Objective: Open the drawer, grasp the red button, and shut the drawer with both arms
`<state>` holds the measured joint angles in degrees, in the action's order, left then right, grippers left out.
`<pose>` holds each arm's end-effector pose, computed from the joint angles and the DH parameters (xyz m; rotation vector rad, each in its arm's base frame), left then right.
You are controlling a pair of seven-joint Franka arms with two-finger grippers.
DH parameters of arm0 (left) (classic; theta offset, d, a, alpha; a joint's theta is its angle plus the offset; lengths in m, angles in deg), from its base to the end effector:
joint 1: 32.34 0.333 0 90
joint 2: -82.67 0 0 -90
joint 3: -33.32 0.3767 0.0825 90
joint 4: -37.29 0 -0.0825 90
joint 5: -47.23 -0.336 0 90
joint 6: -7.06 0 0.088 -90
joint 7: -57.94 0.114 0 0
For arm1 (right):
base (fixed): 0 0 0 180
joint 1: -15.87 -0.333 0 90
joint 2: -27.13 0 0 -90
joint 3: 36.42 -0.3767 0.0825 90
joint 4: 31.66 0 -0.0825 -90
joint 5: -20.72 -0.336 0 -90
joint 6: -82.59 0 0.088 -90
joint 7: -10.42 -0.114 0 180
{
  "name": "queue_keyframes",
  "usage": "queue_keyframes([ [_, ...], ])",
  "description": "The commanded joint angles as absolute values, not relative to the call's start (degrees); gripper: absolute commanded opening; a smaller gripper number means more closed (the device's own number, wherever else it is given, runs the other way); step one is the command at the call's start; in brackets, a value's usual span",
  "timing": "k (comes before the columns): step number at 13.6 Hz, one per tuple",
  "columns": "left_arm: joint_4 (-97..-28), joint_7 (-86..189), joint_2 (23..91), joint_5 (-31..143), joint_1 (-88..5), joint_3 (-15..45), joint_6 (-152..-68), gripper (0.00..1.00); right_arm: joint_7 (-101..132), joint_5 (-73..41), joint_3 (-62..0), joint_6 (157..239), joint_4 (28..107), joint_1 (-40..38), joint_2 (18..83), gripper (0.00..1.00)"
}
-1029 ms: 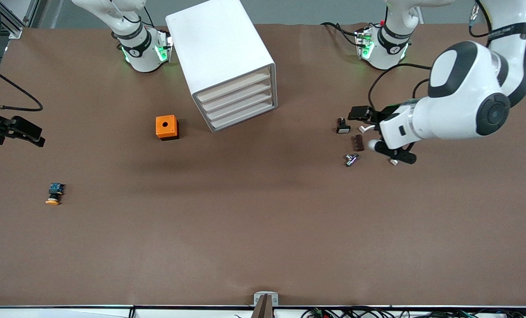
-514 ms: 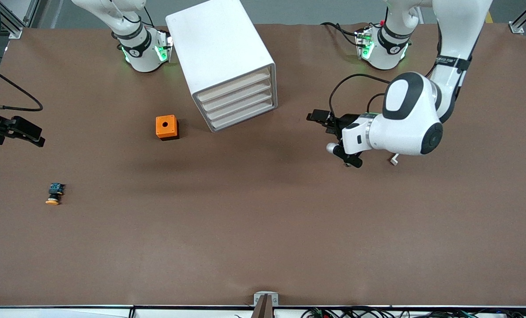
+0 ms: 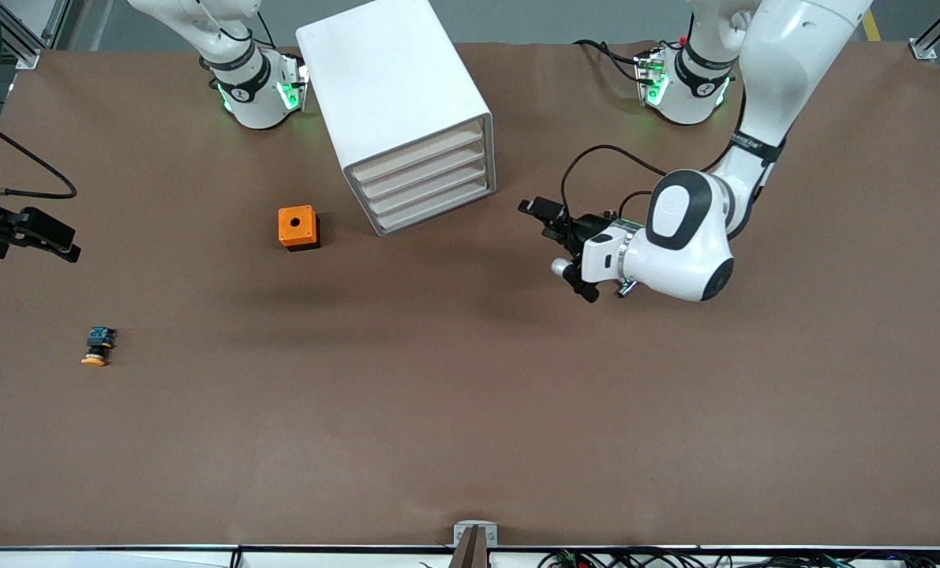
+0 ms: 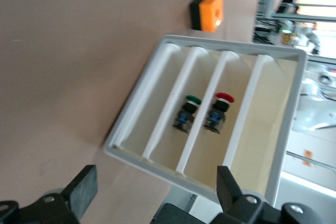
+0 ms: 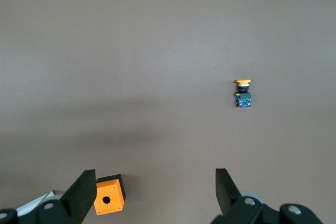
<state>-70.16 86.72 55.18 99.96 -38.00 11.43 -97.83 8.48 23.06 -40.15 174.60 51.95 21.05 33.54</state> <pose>0.5022 -0.3099 0.3612 2.0354 -0.4990 -0.5464 0.5515 -0.0212 0.6698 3.1063 -0.0916 0.0546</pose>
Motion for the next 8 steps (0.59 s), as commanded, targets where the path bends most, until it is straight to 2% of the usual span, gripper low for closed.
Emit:
queue_keyframes([
  [1, -70.64, 90.98, 52.18, 104.43, -37.7, 8.98, -98.24, 1.0, 8.14, 23.0, -40.82, 174.08, 51.57, 21.67, 33.64, 1.0],
  [3, -71.08, 94.57, 49.55, 108.82, -37.79, 6.79, -98.15, 1.0, 8.05, 23.0, -40.82, 174.08, 51.57, 21.67, 33.64, 1.0],
  [8, -71.34, 97.56, 46.2, 116.29, -41.21, 5.46, -98.68, 0.85, 7.87, 23.0, -40.9, 173.82, 52.01, 21.41, 33.9, 1.0],
])
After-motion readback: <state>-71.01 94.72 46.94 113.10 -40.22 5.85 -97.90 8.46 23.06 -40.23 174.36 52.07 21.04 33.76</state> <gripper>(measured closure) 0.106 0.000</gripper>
